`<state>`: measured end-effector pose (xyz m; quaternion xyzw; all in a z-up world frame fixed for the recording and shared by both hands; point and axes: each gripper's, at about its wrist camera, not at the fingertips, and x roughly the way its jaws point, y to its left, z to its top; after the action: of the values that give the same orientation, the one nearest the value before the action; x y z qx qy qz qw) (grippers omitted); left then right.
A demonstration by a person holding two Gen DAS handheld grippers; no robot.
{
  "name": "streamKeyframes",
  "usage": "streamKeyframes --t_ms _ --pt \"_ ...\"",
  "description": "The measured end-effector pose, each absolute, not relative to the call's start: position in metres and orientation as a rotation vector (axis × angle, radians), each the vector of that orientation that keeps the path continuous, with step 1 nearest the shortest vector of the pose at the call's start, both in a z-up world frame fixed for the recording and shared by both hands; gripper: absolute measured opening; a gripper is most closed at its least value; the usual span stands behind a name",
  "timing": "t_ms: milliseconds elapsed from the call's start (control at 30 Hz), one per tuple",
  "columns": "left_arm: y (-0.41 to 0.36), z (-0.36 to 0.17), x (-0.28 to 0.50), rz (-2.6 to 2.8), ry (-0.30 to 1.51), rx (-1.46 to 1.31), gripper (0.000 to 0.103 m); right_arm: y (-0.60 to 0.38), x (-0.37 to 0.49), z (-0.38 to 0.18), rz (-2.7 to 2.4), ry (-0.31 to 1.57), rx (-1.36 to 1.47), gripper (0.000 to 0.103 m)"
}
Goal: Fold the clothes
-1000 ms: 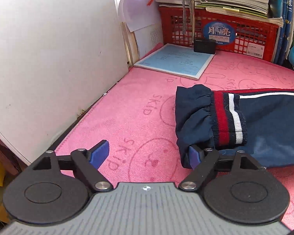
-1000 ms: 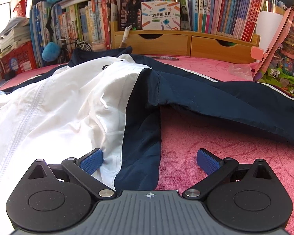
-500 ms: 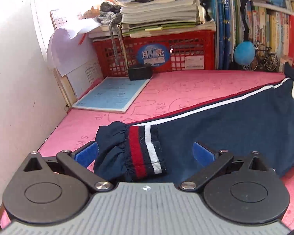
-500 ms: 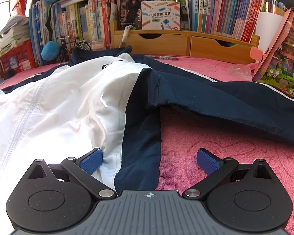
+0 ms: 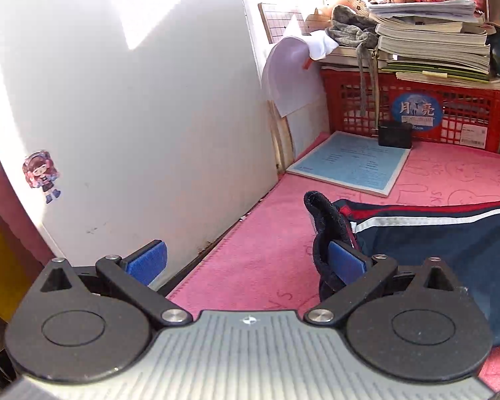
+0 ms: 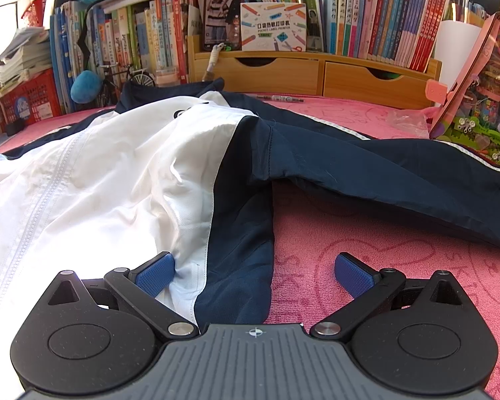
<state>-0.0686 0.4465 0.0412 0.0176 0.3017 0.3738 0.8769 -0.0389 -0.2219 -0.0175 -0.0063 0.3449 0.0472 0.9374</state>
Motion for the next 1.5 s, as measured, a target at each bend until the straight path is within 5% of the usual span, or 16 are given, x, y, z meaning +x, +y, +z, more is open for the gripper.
streamKeyframes --t_ms 233,567,900,1033,1067,1333,1500 --pt "0.455 0.033 -0.08 0.822 0.64 0.006 0.103 -0.222 -0.039 -0.018 0.097 0.704 -0.014 0.103" --pt "0.485 0.032 -0.099 0.356 0.289 -0.63 0.103 -0.223 -0.038 -0.018 0.098 0.703 -0.015 0.103" --pt "0.474 -0.002 -0.024 0.638 0.593 -0.356 0.103 -0.222 -0.038 -0.019 0.095 0.703 -0.018 0.103" --pt "0.474 0.003 -0.006 0.673 0.566 -0.366 0.044 -0.222 -0.038 -0.02 0.094 0.703 -0.019 0.103" --pt "0.474 0.009 -0.003 0.654 0.544 -0.386 0.038 -0.221 -0.038 -0.02 0.093 0.703 -0.019 0.103" --pt "0.465 0.146 0.031 0.464 0.107 -0.199 0.034 -0.22 -0.039 -0.02 0.086 0.703 -0.022 0.103" --pt "0.495 0.091 0.077 0.581 0.278 -0.164 0.035 -0.22 -0.039 -0.02 0.084 0.702 -0.021 0.103"
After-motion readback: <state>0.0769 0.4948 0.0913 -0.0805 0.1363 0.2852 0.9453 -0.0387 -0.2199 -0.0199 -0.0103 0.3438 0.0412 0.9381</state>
